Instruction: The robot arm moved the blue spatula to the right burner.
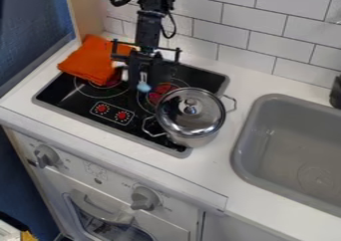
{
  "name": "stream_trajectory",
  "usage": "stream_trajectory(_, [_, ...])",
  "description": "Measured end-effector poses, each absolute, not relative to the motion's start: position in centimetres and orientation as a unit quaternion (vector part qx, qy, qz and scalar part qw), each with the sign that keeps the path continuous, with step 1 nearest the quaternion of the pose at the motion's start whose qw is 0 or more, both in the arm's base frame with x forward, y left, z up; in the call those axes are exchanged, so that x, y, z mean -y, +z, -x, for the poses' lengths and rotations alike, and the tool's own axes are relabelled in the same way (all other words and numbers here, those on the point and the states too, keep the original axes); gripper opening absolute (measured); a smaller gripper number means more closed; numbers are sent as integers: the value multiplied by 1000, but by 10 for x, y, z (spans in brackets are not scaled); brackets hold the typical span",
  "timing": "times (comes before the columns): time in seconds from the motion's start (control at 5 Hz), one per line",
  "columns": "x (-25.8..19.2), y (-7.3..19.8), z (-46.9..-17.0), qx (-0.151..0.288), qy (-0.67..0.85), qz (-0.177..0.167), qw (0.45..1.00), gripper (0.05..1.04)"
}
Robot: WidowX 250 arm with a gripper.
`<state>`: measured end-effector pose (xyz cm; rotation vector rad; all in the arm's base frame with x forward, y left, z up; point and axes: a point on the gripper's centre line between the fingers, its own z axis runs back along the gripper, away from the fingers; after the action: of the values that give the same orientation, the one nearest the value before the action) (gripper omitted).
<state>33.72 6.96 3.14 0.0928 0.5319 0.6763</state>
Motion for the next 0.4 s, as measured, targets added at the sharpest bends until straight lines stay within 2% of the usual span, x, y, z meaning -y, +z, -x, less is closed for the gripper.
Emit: stream_trajectory(0.4, [-71,27,-362,-246,341,-34,907,317])
